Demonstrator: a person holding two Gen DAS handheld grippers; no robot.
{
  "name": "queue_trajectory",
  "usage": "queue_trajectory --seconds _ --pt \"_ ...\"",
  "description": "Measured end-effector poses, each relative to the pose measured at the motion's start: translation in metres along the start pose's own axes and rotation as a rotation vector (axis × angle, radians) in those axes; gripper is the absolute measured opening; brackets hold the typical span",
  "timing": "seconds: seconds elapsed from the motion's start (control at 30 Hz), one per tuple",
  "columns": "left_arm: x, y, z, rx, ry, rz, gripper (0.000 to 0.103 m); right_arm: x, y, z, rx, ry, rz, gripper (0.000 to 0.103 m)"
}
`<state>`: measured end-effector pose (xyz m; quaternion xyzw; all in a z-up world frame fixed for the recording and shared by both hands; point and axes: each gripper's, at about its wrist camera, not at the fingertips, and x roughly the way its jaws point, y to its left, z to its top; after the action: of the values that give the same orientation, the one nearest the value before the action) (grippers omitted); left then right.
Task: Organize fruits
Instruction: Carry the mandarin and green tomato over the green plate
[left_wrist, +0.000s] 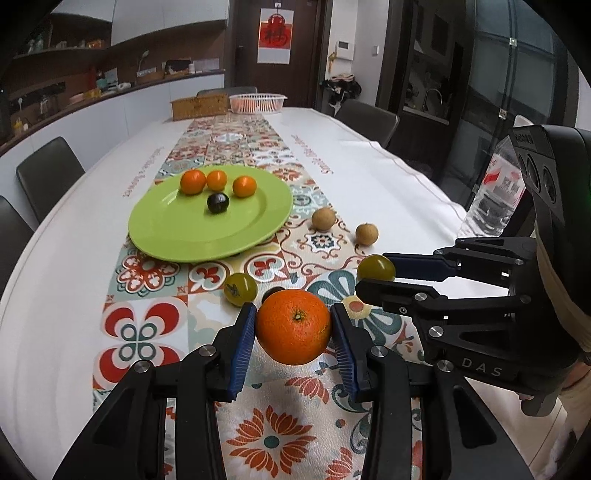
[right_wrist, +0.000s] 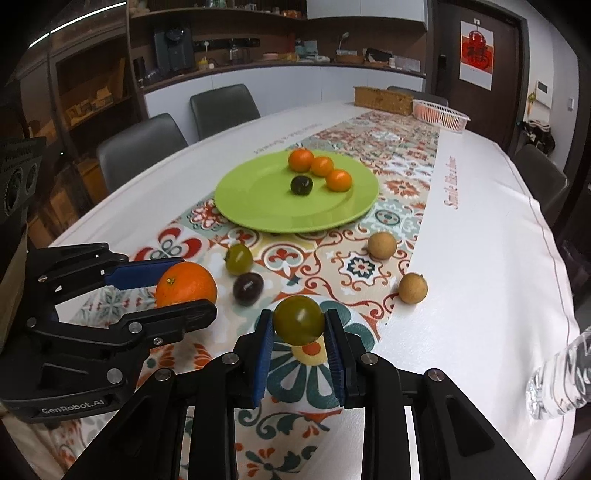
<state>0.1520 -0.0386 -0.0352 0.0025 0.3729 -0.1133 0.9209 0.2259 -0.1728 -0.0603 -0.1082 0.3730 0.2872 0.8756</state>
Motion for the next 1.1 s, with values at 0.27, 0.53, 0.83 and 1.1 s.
queue_trajectory --seconds 0.27,0.53,0.83,1.1 --pt "-0.024 0.004 0.007 -0.009 -0.054 0.005 0.040 -0.021 0.008 0.010 0.011 -0.054 -0.007 0.029" --pt "-0.046 0.014 0.018 -0.032 -0.107 0.020 0.040 -0.037 0.014 0.028 0.031 -0.118 -0.010 0.029" --pt "-0.057 0.032 0.038 -0.044 -0.140 0.069 0.040 -0.039 0.021 0.053 0.041 -0.157 -0.012 0.029" --pt "-0.049 0.054 0.064 -0.049 -0.151 0.093 0.040 -0.033 0.026 0.080 0.045 -0.177 -0.007 0.029"
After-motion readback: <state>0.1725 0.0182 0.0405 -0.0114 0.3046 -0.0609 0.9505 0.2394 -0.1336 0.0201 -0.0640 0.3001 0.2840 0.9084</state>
